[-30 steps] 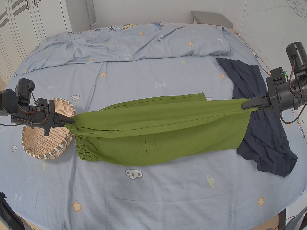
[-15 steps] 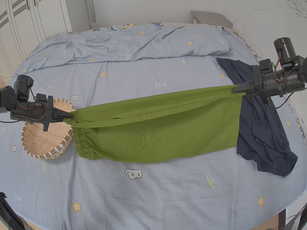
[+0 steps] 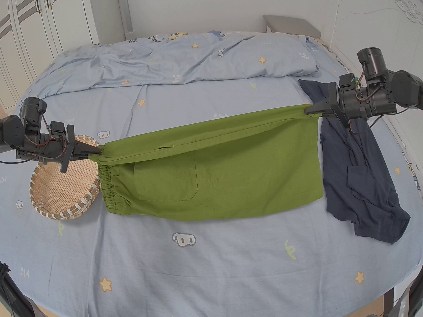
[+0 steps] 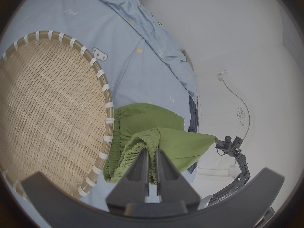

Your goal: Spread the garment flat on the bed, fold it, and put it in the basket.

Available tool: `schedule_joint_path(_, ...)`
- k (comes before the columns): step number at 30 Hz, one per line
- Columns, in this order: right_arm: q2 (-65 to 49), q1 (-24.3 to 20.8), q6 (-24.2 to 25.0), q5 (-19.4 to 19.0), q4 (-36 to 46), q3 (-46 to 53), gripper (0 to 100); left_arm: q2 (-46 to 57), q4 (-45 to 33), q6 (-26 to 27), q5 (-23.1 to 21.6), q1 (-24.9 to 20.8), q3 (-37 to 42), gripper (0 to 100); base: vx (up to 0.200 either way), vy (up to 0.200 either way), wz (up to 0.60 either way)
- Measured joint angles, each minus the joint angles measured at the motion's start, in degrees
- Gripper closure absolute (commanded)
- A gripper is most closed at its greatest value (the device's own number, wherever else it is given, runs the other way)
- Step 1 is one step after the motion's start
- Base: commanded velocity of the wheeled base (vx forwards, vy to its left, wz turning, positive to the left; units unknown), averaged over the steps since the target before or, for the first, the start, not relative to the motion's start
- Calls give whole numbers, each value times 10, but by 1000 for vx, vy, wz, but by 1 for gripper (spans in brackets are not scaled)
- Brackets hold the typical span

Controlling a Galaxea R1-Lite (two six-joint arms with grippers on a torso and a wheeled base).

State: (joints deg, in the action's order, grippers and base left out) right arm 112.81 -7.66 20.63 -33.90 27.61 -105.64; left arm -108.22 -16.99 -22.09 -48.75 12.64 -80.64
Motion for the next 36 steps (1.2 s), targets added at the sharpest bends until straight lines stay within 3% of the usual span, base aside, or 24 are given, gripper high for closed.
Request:
schedule_joint_path(10,53,8,-23,-1,-52,-23,100,-21,32,-2,0,-1,-7,100,0,0,0)
schedule_joint_path(34,109,1,-25,3,-118,-17,100,-61,57,-5,-1,-8,-18,100,0,0,0)
schedule_joint_path(35,109,1,-25,3,-123,-14,0,-63,58,-5,-1,-8,-19,100,0,0,0)
schedule_joint_path(36,110,1,-25,3,-126,-12,0,-64,58,-5,-1,-8,-19,100,0,0,0)
